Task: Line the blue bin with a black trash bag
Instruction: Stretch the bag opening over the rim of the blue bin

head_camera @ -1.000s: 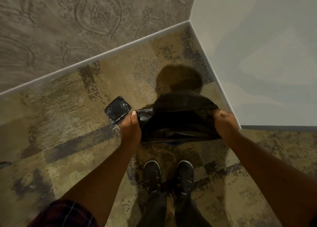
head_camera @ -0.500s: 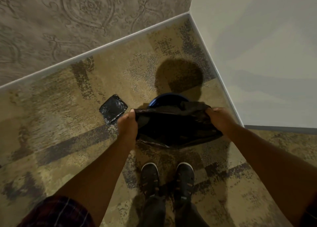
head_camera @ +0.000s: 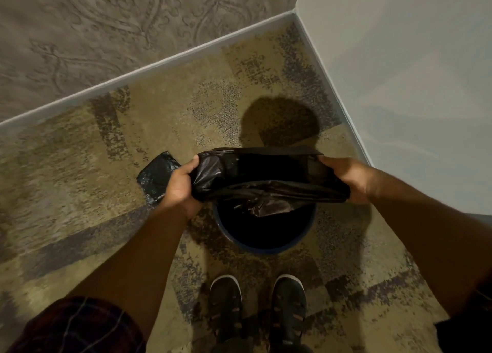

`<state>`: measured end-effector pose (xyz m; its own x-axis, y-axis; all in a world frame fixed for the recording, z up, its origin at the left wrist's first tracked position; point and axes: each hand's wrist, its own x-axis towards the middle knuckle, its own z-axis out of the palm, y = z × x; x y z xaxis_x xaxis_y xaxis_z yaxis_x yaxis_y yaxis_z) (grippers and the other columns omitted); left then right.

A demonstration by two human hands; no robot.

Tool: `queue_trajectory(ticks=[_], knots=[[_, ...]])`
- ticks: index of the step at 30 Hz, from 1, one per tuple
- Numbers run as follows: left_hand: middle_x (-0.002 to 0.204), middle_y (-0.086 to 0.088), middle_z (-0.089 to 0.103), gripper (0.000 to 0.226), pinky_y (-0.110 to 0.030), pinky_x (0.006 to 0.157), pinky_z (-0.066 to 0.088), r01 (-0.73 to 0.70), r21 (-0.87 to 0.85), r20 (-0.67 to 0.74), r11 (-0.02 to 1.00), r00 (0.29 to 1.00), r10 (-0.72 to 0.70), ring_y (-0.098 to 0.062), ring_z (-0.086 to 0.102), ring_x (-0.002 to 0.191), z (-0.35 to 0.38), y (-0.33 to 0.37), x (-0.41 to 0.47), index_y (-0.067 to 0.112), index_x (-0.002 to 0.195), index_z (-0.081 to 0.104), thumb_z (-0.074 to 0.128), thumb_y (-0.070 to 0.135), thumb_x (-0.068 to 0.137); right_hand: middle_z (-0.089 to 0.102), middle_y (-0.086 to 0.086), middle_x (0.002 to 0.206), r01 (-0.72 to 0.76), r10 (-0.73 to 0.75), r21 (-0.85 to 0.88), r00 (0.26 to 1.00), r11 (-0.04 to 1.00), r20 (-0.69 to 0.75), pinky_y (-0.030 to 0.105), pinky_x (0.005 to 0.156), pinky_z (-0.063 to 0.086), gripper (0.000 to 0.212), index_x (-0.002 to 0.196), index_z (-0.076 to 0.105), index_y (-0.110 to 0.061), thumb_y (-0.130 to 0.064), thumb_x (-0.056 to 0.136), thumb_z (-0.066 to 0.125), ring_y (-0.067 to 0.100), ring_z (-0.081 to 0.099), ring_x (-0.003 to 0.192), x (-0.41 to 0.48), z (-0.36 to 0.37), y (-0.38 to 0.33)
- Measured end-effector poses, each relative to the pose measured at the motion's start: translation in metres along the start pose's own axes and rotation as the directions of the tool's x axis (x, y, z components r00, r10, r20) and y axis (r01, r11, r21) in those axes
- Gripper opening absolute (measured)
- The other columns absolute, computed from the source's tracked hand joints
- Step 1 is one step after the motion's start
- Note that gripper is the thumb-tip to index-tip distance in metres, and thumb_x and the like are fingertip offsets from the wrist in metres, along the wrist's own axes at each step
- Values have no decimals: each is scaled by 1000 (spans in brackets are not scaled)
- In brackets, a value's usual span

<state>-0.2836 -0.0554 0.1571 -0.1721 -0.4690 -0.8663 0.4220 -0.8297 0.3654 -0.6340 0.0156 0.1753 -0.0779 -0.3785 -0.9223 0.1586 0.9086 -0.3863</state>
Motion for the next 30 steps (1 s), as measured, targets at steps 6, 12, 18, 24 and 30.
queue_trajectory(ticks=[6,12,18,24,30], knots=[[114,-13,79,37,-46,81,64,64,-91,-26,994,997,-66,-33,77,96,-7,1,33,12,125,69,55,35,100,74,18,123,-67,-7,337,977,939,212,44,77,65,47,130,71,-11,-43,101,53,35,77,97,28,-8,-7],[93,-12,81,31,-55,70,64,47,-145,-20,988,999,-51,-34,81,79,-20,2,50,14,94,73,52,36,96,77,22,115,-33,-25,421,991,906,132,45,76,64,56,103,83,-3,-49,101,50,36,78,97,60,-10,7],[121,-23,78,59,-59,71,65,90,-140,69,986,994,-81,-42,79,101,-18,-6,62,4,114,79,49,54,104,80,16,89,49,-39,415,999,908,-33,37,55,62,58,86,85,-5,-42,108,46,31,78,70,83,4,14],[119,-18,80,51,-49,67,66,123,92,-63,988,991,-118,-35,81,96,-26,-1,70,8,104,86,58,52,102,74,13,99,-16,88,370,980,929,-179,34,50,56,24,114,68,-12,-24,110,47,27,72,63,80,16,23],[117,-18,80,31,-51,92,63,56,420,-274,906,959,68,-32,81,97,-58,-20,64,7,112,80,76,33,96,75,19,112,-90,150,399,981,913,-122,45,73,62,32,113,73,-7,-35,102,63,34,77,88,70,15,53]])
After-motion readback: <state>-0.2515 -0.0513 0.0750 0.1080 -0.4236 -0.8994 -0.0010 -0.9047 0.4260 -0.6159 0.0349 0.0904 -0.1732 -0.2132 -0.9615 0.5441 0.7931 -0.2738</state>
